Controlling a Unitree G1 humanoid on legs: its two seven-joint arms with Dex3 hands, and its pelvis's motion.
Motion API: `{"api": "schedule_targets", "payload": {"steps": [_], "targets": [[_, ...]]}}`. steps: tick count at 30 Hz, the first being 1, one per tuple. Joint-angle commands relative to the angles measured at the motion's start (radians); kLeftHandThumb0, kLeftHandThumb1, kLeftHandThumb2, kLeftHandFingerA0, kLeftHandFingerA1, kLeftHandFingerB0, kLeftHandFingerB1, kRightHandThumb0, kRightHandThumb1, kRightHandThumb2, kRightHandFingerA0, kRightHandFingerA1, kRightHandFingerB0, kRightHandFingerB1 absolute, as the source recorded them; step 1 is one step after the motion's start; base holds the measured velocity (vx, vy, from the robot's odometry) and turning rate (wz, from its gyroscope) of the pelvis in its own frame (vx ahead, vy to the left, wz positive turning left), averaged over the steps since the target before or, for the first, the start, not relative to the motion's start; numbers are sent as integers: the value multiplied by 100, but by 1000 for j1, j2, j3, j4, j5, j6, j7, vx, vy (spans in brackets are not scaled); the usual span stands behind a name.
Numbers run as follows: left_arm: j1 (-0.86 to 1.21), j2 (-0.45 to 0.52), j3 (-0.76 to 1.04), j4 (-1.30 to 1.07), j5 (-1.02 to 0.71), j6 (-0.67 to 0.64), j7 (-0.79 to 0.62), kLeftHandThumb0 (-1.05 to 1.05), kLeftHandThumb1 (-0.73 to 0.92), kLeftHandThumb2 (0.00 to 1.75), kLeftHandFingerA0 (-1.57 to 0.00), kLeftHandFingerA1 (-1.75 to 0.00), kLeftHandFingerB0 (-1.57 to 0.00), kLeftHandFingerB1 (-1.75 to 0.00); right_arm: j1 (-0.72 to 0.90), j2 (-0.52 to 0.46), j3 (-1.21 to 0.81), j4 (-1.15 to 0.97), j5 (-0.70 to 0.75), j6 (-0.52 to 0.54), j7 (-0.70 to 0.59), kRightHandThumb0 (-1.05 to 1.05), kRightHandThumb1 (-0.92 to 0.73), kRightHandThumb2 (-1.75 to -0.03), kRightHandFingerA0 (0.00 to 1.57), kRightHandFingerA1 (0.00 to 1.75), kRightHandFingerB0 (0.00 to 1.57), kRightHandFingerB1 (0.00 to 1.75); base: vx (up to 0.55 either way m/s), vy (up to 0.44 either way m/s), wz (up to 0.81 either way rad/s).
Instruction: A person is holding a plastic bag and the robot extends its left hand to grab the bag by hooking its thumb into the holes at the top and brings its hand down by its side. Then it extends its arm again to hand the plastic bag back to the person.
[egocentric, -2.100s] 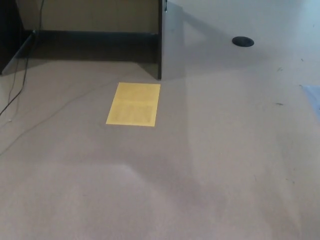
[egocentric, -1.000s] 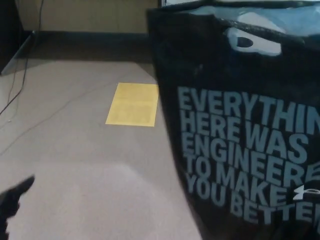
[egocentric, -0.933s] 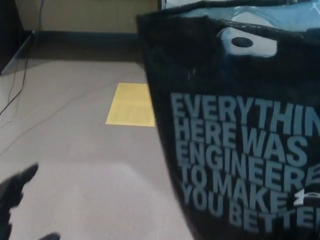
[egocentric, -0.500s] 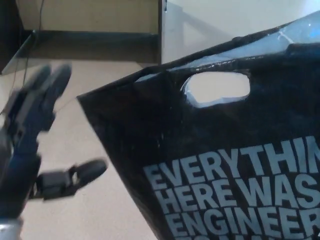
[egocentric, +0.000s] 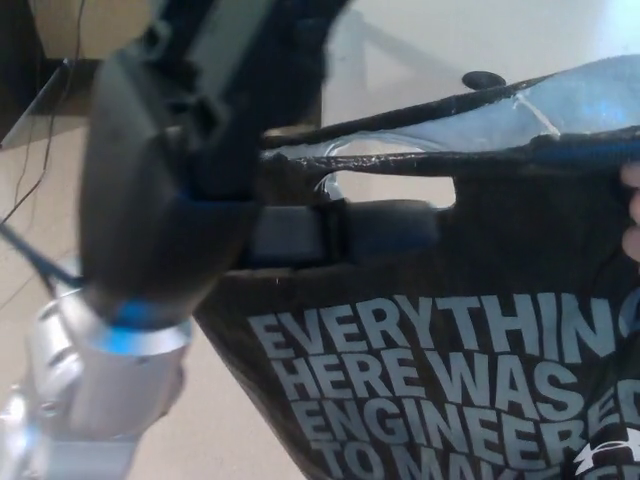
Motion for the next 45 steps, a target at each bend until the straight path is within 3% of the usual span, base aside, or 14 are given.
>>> {"api": "schedule_targets", "payload": {"steps": [1,5,6,11,12,17,18,27,28,29,30,45], "targets": [[-72,-78,-84,56,197,154,-84,-35,23,85,0,-48,0,-49,13,-24,1,1,-12,-21,-15,-39,-69,-61,69,45,60,40,0,0,0],[-100,-103,-121,140,253,165,-71,-36,25,87,0,-48,0,-49,11,-24,1,-1,-15,-16,-15,-38,-68,-61,69,45,63,41,0,0,0],[-100,-103,-125,155,265,172,-73,-72,45,77,-12,-42,-6,-26,12,-24,0,-1,-14,-20,-15,-38,-68,-60,69,46,63,41,0,0,0],[-91,-92,-115,219,246,194,-89,-64,42,69,-10,-39,-7,-31,13,-28,1,-2,-17,-27,-16,-39,-68,-61,71,46,63,41,0,0,0],[-93,-87,-111,233,262,202,-87,-33,25,85,-1,-49,0,-48,10,-25,1,1,-17,-22,-17,-39,-68,-60,70,45,61,41,0,0,0],[-125,-39,-93,318,309,207,-68,-34,25,86,-1,-49,0,-48,7,-21,-1,0,-16,-20,-17,-38,-68,-60,70,46,61,41,0,0,0],[-130,-28,-89,332,312,210,-71,-68,43,74,-11,-41,-5,-27,7,-22,-1,-1,-17,-18,-17,-38,-68,-60,69,45,61,40,0,0,0],[-119,21,-77,393,318,197,-58,-69,43,75,-11,-40,-5,-25,7,-23,-5,-2,-15,-20,-13,-38,-68,-60,70,46,61,41,0,0,0],[-121,22,-75,401,320,199,-56,-34,26,86,0,-48,0,-48,4,-22,-2,0,-18,-15,-13,-38,-68,-61,70,45,61,41,0,0,0],[-126,22,-74,419,319,187,-34,-33,28,87,-1,-48,0,-48,2,-22,-2,0,-19,-12,-12,-38,-69,-61,69,45,61,41,0,0,0],[-131,21,-74,432,320,180,-15,-65,45,72,-19,-41,-9,-35,2,-21,-2,1,-19,-11,-13,-38,-68,-60,70,45,61,41,0,0,0],[-180,-40,-124,538,356,185,103,-63,44,74,-26,-44,-9,-36,1,-21,-4,2,-24,-12,-9,-42,-64,-63,67,47,59,42,0,0,0]]}}
